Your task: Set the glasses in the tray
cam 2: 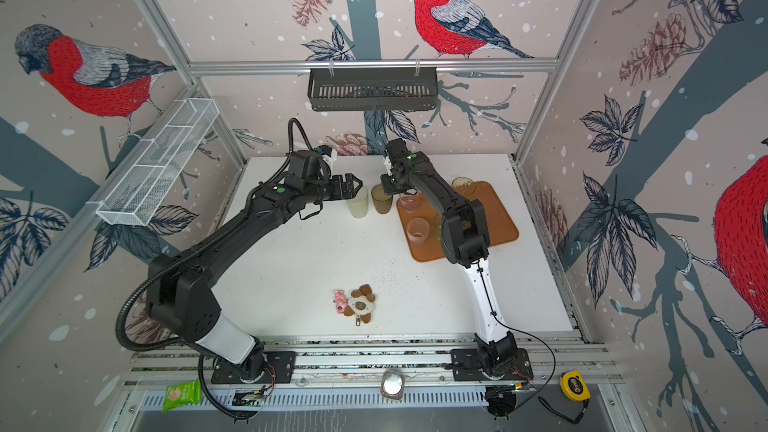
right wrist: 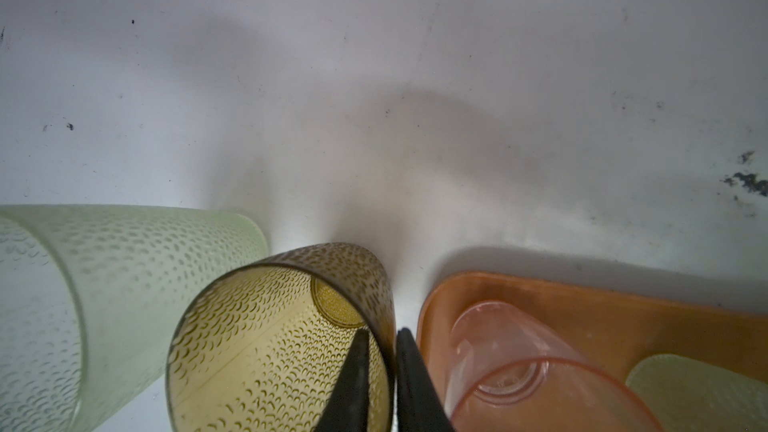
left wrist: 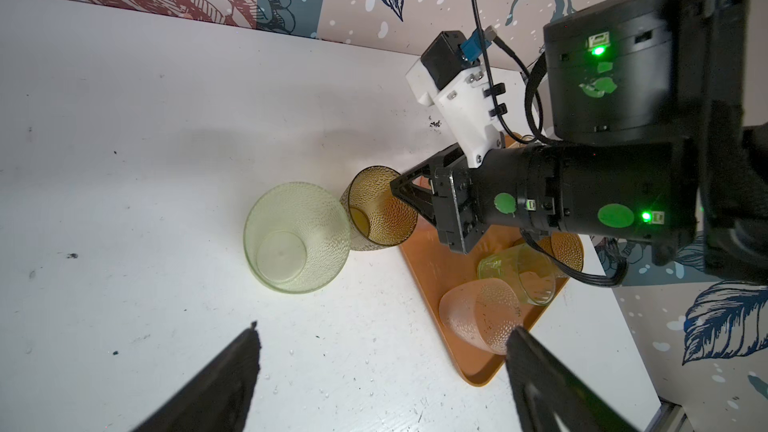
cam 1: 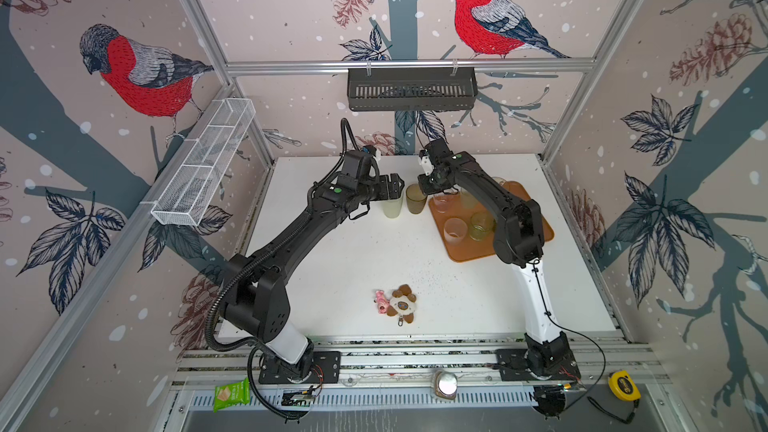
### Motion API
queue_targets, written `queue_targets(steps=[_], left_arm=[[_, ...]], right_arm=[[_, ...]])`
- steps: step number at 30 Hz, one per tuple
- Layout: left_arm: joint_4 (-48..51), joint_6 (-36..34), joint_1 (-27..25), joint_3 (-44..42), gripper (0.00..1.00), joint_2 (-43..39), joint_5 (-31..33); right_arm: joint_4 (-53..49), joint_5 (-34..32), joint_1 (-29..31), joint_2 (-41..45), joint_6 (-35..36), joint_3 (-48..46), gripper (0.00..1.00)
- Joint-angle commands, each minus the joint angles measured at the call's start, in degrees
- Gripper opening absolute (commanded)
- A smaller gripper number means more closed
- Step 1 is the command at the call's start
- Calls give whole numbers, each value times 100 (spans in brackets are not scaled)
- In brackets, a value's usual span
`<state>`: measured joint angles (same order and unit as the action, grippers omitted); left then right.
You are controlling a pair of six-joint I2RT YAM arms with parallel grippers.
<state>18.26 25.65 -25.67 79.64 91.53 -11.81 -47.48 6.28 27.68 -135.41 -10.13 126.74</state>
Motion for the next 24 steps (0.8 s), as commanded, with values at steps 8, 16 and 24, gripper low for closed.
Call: queue_targets(steps=[8,16,24], left_arm=[[-181,31,10,-10,92,-56,4],[-192,24,9,-10,92,-51,-12],[-209,19,16,-20,92,-43,-5]], right_arm=[[59,-57,8,8,73,-9,11],[71,-75,-3,23,73,9,9],[72,-154,-37,130,64,81,6]])
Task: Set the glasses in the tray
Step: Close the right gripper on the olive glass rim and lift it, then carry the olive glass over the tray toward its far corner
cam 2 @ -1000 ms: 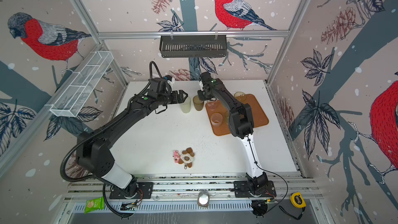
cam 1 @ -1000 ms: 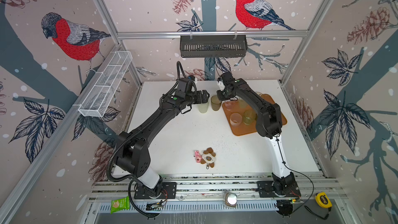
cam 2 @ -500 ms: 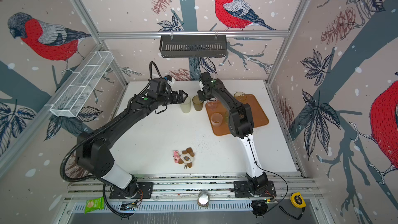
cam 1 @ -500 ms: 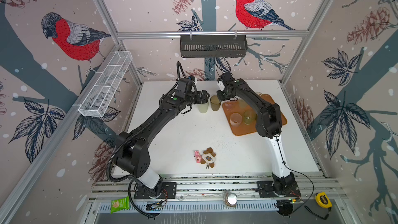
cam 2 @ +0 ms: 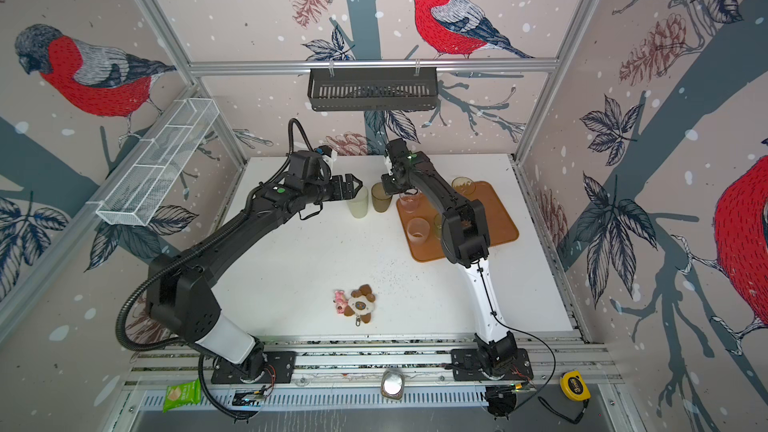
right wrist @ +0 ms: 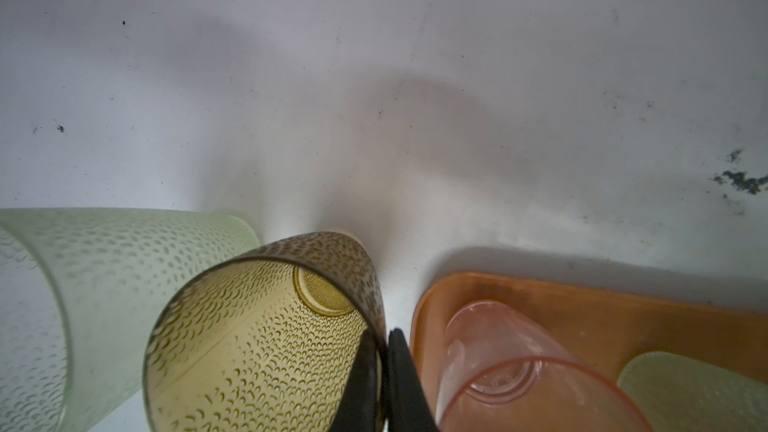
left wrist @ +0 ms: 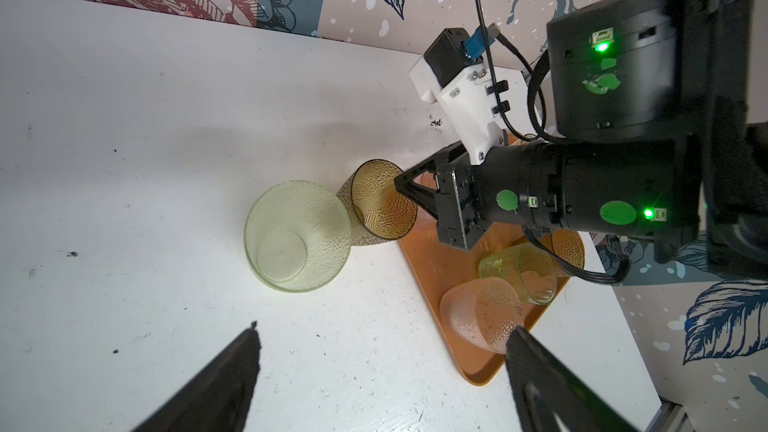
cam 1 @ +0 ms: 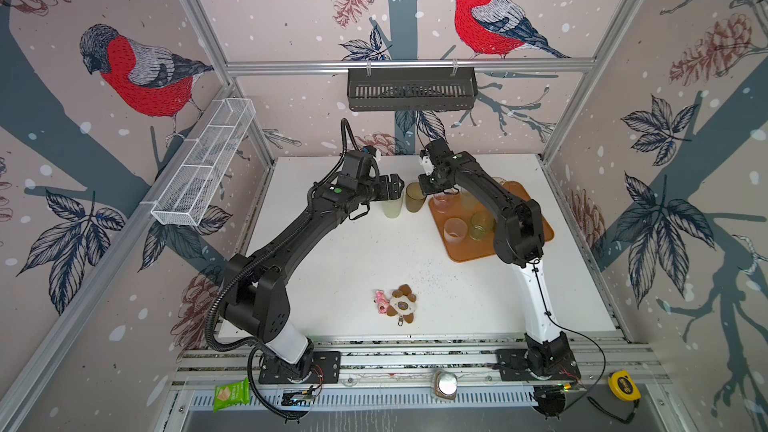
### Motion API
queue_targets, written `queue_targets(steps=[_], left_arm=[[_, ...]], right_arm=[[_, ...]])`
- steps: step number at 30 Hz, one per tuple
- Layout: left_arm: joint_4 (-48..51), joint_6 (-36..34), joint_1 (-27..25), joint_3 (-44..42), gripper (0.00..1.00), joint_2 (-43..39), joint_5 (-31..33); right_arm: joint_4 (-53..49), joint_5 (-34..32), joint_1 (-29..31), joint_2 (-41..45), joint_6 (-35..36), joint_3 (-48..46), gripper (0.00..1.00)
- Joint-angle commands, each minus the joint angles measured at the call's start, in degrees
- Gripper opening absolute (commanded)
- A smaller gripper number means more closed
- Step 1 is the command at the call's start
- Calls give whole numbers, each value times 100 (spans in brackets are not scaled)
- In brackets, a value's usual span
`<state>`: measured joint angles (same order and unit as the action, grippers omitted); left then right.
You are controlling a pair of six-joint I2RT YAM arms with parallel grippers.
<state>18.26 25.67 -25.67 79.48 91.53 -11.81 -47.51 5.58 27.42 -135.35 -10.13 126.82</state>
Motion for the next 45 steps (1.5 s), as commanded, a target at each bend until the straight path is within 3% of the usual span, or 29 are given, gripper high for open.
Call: queue_targets(steps=[1,10,28,45], left_arm=[[-221,22,10,-6,92,-41,-5],[-281,-7,10,-83,92,-56,-67],[-481,-75,-40,-277,93,-181,-155],[-509,-246,-73,-401,93,-189,-243]], right_arm=[[58,-88,-15,139,64,102,5],[108,92,-130,418,1,259,2],[-123,-234,-473,1571,60,130,1],[-441,-571,-1397,2587,362,-694,0]])
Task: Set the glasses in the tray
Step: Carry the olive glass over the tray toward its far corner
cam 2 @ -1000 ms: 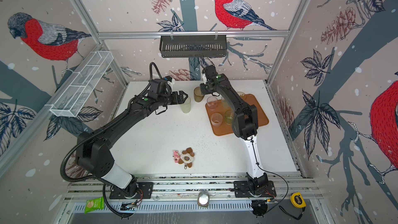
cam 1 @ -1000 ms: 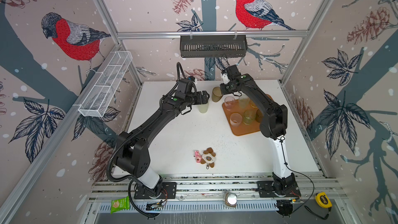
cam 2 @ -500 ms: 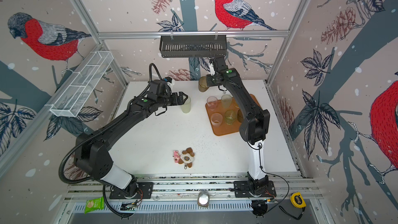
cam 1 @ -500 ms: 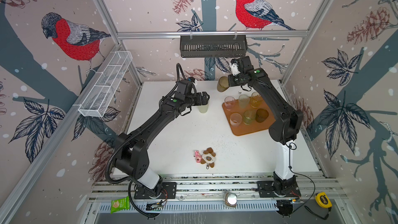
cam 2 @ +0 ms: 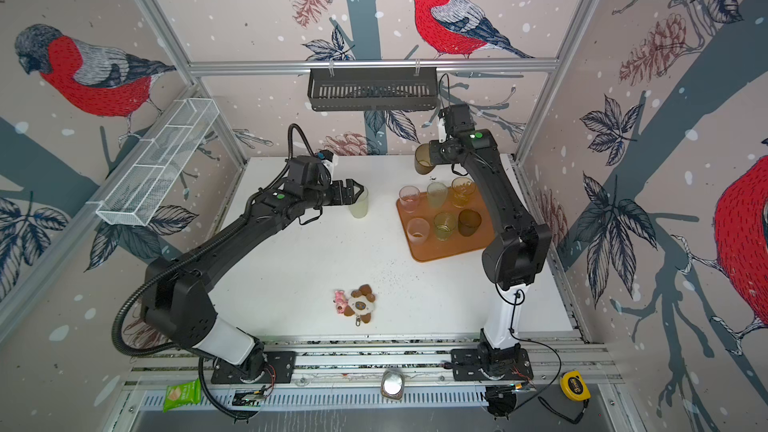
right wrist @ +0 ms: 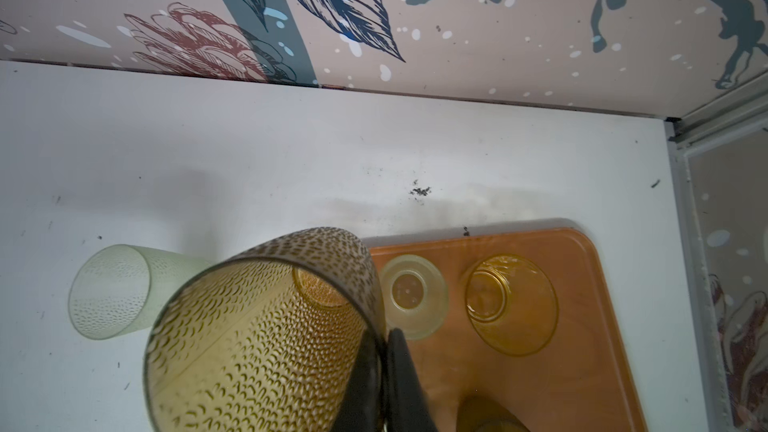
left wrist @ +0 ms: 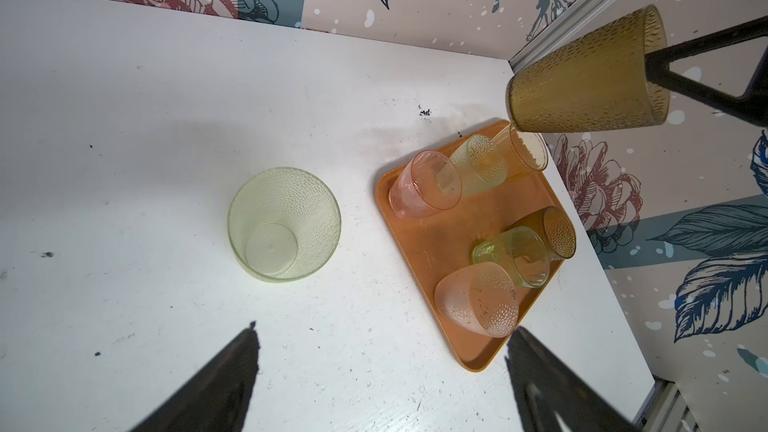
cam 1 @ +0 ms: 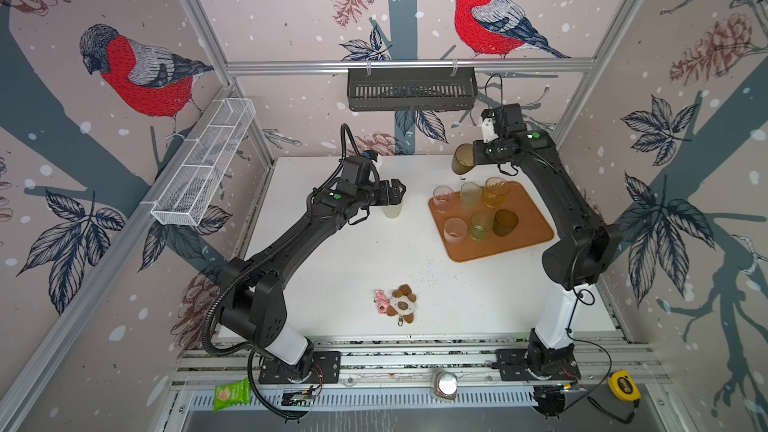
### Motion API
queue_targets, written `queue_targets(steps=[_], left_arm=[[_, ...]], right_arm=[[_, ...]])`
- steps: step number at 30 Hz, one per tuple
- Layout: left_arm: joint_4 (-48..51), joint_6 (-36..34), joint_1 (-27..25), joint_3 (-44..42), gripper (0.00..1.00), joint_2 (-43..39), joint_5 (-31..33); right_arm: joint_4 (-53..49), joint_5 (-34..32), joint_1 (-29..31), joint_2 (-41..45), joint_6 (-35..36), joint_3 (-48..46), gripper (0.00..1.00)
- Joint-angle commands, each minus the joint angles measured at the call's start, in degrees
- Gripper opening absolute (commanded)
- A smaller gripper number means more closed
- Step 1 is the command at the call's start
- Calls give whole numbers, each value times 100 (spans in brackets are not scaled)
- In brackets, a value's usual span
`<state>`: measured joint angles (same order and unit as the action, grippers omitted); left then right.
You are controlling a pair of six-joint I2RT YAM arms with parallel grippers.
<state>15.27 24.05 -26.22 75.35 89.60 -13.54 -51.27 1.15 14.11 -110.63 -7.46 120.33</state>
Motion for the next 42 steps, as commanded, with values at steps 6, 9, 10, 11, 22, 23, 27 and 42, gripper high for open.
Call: queue_targets(steps=[6,9,10,11,22,23,27,42], left_arm=[[-215,-172,-63,57,93,65,-126],[-238,-217,-101,96,93,87,-158],[-222,-252,-137,123,94,104,-158],[-206,-282,-168,167,94,127,-158],[-65,-598,-533,578,95,385,-259],[-35,-618,-555,606,95,411,-263],[19,-691,-621,698,95,451,-266],[72,-998,-837,1038,97,632,-475]], right_arm=[[-93,-141,-334,310,218,-286,0],[-142,-146,-480,357,296,-306,0],[-144,-118,-553,375,305,-322,0],[-124,-71,-624,399,307,-348,0],[33,149,-1347,524,325,-555,0],[91,149,-1394,550,323,-614,0],[255,140,-1598,633,301,-859,0],[732,134,-2207,773,220,-1428,0]])
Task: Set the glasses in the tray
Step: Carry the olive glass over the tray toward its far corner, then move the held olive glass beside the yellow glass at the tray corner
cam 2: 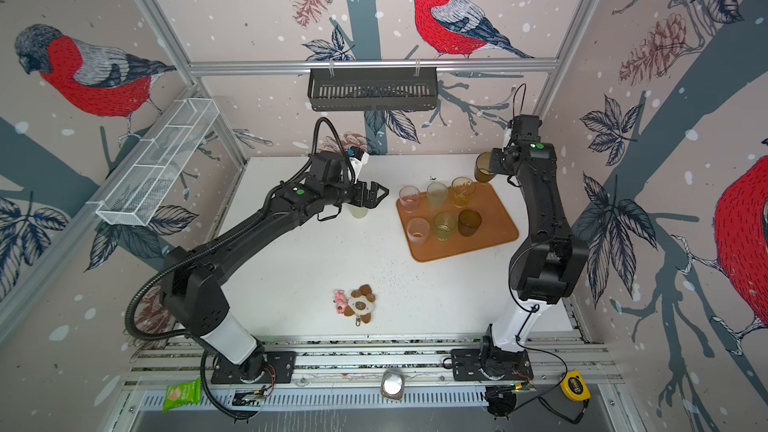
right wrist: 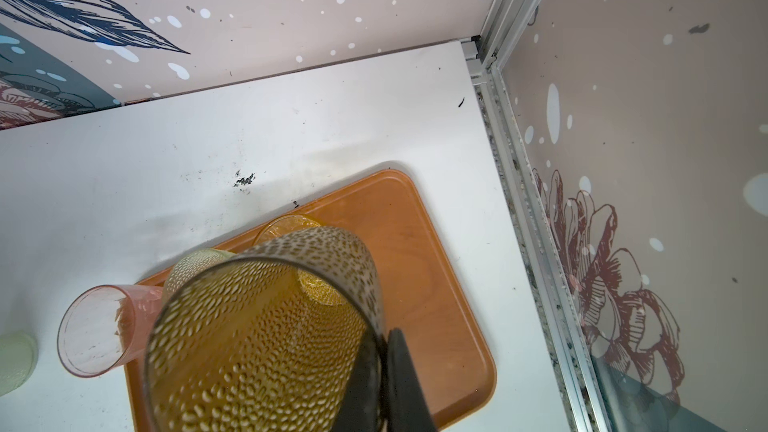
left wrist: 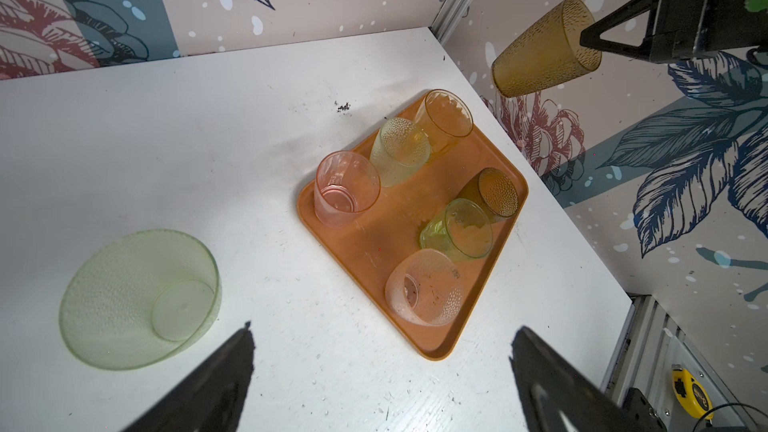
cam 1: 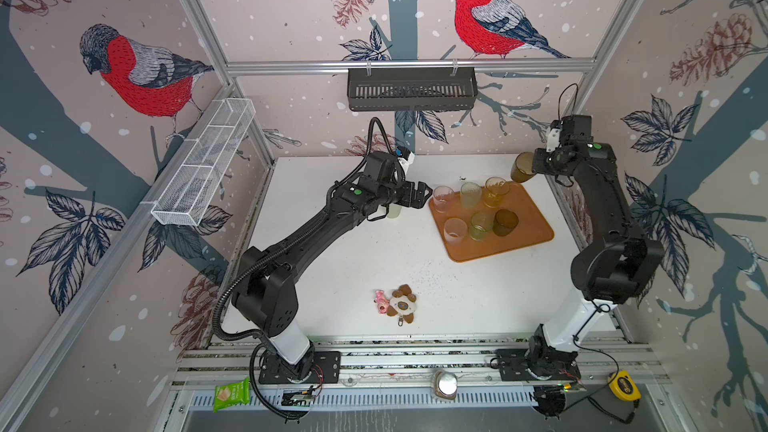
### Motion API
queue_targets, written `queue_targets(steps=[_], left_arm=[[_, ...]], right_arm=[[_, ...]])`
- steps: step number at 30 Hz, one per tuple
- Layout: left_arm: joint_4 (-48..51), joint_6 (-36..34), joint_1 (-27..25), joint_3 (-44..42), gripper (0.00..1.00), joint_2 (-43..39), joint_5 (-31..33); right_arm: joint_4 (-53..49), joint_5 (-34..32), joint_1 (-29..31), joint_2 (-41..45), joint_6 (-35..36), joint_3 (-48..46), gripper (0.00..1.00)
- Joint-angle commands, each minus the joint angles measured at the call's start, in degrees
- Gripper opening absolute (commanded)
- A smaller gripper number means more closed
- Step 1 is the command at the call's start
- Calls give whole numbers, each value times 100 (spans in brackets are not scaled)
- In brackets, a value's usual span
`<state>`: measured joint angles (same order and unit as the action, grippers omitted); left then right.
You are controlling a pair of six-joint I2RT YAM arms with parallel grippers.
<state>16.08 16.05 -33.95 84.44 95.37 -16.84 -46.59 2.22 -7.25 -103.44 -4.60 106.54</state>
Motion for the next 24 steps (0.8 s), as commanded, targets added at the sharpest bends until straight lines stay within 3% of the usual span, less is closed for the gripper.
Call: queue_targets(steps=[1,11,24], left_arm=[[-2,-244,-103,167,97,79,-151],[88,-426,-508,670,98,452,-132],[126,-452,-751,916,98,668,-104]], right_arm=[[279,46,-116,58,-82,-88,0],[762,297,-504,88,-317,-655,0],[1005,363,-633,-322,-449,-651,0]])
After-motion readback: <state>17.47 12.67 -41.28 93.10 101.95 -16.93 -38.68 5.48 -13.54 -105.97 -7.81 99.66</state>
